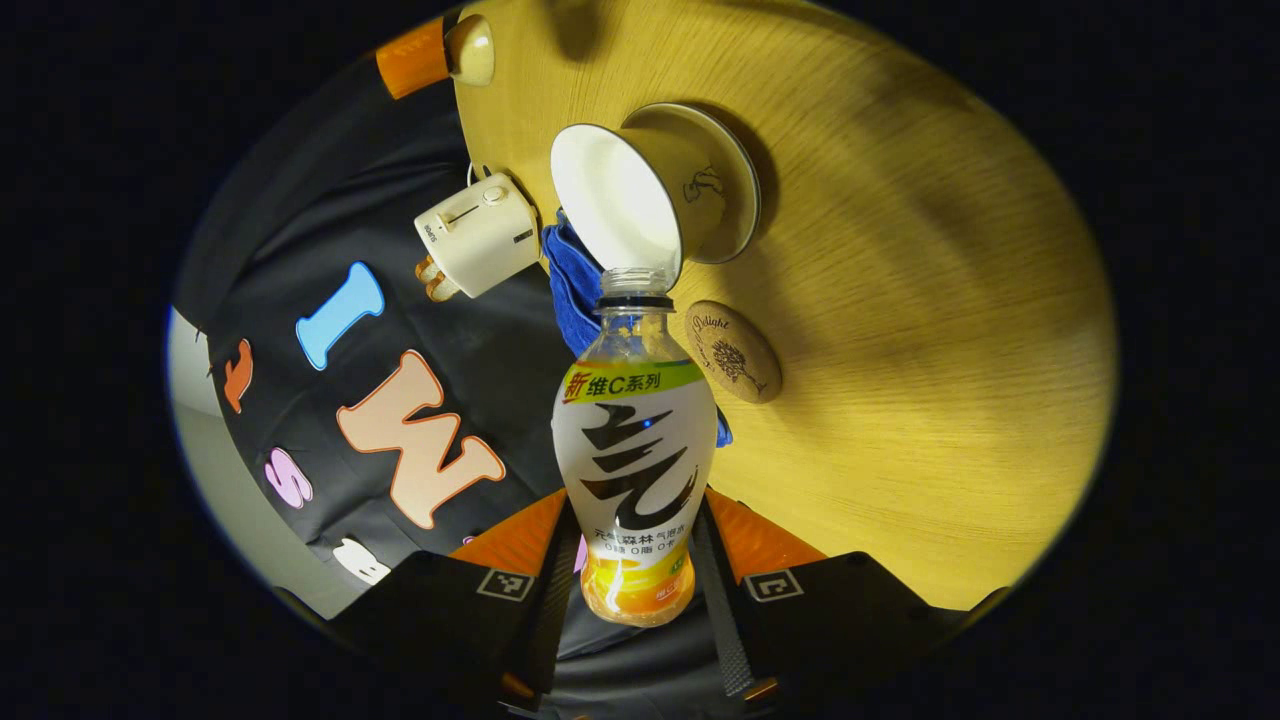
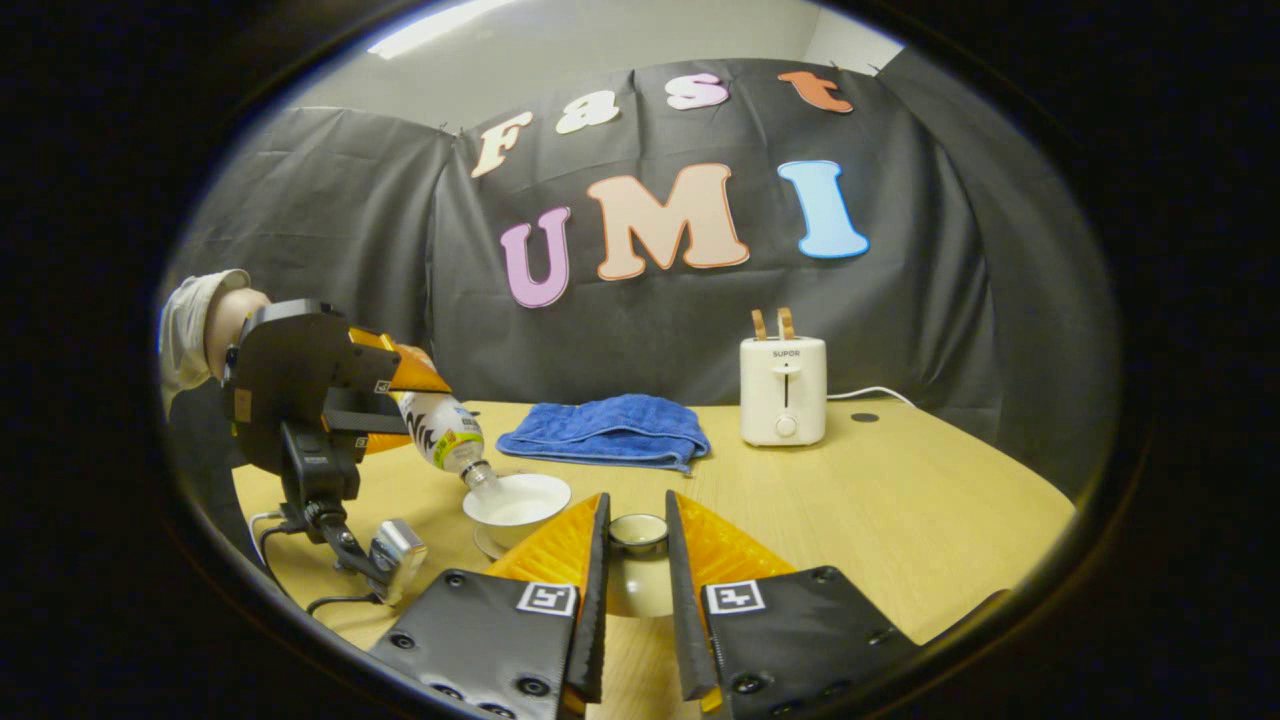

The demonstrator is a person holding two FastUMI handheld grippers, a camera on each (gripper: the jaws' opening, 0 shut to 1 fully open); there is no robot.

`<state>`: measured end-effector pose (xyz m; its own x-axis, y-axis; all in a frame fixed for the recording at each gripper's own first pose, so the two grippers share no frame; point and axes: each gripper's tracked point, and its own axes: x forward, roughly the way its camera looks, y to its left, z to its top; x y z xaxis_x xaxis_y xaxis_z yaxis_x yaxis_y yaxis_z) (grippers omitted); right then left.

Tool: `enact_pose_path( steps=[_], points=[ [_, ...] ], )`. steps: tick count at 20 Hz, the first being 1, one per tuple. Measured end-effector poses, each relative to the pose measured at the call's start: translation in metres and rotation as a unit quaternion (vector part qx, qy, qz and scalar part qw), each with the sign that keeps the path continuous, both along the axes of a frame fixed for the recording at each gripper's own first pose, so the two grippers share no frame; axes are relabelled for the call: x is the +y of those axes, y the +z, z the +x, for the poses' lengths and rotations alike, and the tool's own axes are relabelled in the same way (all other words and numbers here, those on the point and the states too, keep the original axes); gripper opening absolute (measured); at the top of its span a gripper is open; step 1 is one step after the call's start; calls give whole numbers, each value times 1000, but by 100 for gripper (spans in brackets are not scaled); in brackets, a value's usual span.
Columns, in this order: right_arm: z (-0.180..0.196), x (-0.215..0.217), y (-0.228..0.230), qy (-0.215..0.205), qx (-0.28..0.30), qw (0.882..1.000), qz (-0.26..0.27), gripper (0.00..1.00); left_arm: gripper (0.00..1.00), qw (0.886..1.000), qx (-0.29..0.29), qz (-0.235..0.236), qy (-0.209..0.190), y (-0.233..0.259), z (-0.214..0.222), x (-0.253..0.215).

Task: Open the teacup lid with one hand, grasp the water bottle and pour water into the teacup with the other hand; after pouring, place the water bottle on the coaster and then close the teacup lid.

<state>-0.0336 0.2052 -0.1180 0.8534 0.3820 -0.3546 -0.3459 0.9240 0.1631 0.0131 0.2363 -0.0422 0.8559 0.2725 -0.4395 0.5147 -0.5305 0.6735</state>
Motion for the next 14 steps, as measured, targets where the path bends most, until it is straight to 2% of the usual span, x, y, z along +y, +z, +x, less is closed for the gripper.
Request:
enact_pose_path(
  steps=[11,14],
  points=[
    [-1,-2,-2,-2,2,1000,-4,32,61,1000,-1,-6,-7,0,-1,-2],
    [-1,-1,0,-3,1,1000,-5,33,61,1000,1,-28,-7,-4,0,-4]
  ],
)
